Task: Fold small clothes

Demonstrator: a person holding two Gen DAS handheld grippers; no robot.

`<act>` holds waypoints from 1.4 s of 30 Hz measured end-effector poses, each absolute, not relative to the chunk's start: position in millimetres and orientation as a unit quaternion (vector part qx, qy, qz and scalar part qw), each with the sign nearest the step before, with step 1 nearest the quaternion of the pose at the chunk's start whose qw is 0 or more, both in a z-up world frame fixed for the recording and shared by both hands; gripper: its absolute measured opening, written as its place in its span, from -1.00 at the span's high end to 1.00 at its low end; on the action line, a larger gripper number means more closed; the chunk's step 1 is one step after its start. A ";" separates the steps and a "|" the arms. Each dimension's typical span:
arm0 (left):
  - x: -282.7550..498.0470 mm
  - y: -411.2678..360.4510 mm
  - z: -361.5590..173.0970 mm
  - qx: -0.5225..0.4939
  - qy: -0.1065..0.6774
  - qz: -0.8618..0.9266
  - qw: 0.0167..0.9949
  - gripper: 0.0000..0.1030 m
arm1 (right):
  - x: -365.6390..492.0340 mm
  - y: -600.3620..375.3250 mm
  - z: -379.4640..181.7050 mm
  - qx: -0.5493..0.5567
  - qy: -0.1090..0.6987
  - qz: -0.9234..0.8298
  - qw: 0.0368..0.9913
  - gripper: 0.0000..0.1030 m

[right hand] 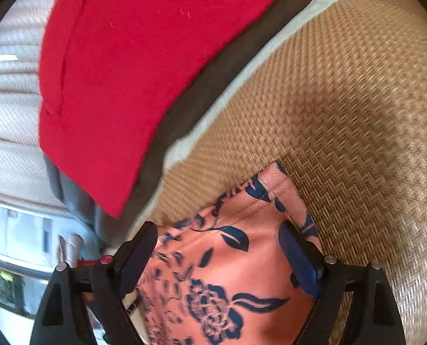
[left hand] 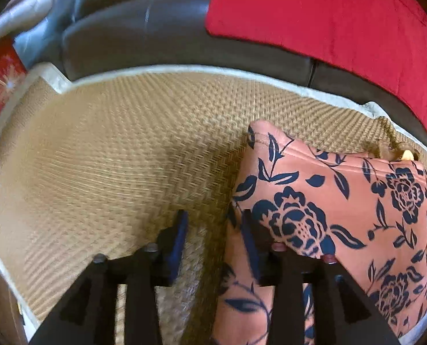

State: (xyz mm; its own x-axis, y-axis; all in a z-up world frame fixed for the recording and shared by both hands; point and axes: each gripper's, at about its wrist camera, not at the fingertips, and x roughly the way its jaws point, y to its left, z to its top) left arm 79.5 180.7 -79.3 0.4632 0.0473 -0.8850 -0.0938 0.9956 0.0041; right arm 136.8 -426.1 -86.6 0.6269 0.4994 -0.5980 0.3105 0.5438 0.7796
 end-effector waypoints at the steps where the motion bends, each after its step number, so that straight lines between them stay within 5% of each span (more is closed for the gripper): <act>1: 73.8 178.9 -73.1 -0.013 0.509 0.048 0.859 -0.15 | 129.2 -423.2 -77.0 0.456 0.421 0.064 0.781 -0.72; 10: 10.1 151.4 -37.3 0.003 0.474 0.043 0.879 -0.22 | 10.1 -367.4 -41.4 0.398 0.414 0.135 0.808 -0.74; 16: -27.0 135.7 -20.3 0.010 0.458 0.032 0.888 -0.23 | -0.1 -369.0 -87.4 0.402 0.463 0.088 0.785 -0.73; 25: -43.9 133.3 -16.4 0.009 0.458 0.036 0.888 -0.26 | 0.1 -364.7 -75.5 0.392 0.452 0.096 0.796 -0.77; 33: -49.8 138.5 -15.5 0.002 0.449 0.048 0.892 -0.34 | -54.4 -367.8 -53.6 0.450 0.395 0.113 0.793 -0.77; 42: -47.5 116.5 -26.8 0.000 0.461 0.020 0.887 -0.38 | -99.0 -369.7 -123.2 0.579 0.382 0.078 0.716 -0.77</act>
